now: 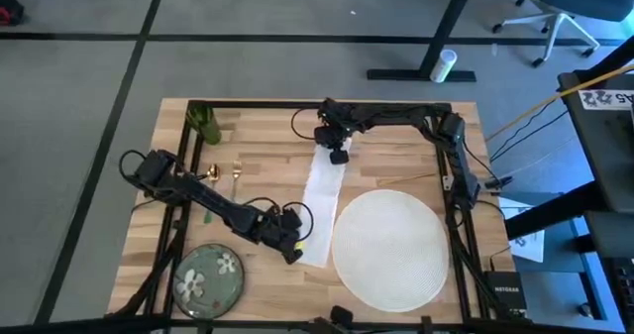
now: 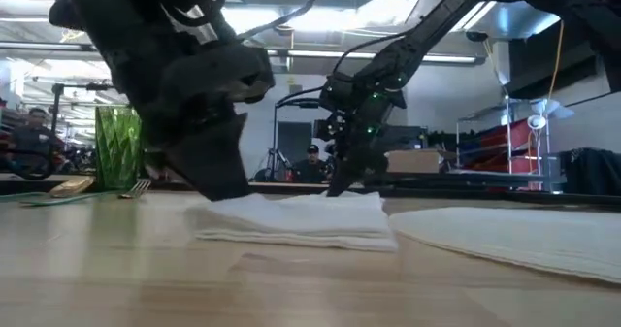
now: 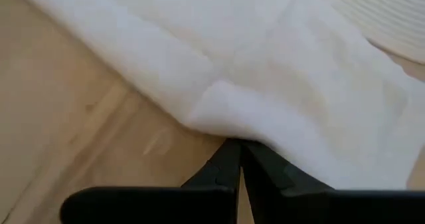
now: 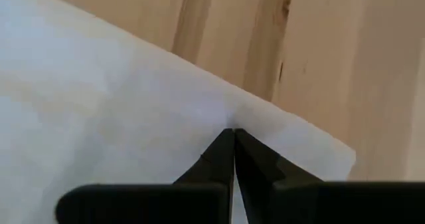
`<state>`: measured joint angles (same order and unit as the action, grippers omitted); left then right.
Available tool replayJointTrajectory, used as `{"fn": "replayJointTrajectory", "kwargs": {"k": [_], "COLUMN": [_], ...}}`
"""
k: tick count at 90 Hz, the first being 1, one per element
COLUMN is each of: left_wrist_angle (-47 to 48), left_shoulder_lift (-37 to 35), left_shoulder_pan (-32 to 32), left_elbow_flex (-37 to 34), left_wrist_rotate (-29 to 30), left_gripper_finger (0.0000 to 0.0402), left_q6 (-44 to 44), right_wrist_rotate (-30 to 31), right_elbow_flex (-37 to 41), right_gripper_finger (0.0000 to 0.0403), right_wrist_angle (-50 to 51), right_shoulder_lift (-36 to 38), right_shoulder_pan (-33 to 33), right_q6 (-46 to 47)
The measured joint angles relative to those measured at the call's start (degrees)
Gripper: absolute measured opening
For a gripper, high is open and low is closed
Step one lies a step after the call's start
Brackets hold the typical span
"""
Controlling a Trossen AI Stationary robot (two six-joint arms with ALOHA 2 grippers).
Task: Set table place
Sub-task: Fold the white table napkin
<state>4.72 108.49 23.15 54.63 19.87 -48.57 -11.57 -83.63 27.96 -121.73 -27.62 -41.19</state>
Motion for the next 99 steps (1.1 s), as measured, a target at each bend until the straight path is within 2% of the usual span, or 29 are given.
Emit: {"fn": "replayJointTrajectory", "kwargs": {"k": [20, 36, 43, 67, 86, 99], "left_wrist_angle": [-0.24, 0.04, 0.13, 4.13, 12.16, 17.72], "left_shoulder_lift": [0.00, -0.46, -0.58, -5.07, -12.28, -18.22], "left_shoulder_pan": [-1.66, -1.83, -1.76, -1.93, -1.91, -3.59], "left_elbow_flex": [0.02, 0.04, 0.04, 0.13, 0.37, 0.37], "left_wrist_rotate": [-0.67, -0.58, -0.39, 0.92, 5.18, 9.40], "left_gripper_finger": [0.0000, 0.0000, 0.0000, 0.0000, 0.0000, 0.0000], "left_q6": [4.06, 6.30, 7.29, 14.02, 18.02, 22.34], "right_wrist_rotate": [5.96, 10.56, 9.58, -1.37, -2.63, -2.65], "right_elbow_flex": [-3.97, -3.38, -2.96, -2.96, -3.00, -3.00], "right_gripper_finger": [0.0000, 0.0000, 0.0000, 0.0000, 0.0000, 0.0000], "right_wrist_angle": [4.82, 7.56, 7.04, 5.17, 4.87, 8.38], "right_shoulder_lift": [0.01, 0.17, 0.17, 0.20, -0.15, 1.91], "right_shoulder_pan": [0.00, -0.15, -0.15, -0.09, -0.08, 1.59], "right_q6": [-1.11, -0.64, -0.90, -1.25, -2.19, -5.58]}}
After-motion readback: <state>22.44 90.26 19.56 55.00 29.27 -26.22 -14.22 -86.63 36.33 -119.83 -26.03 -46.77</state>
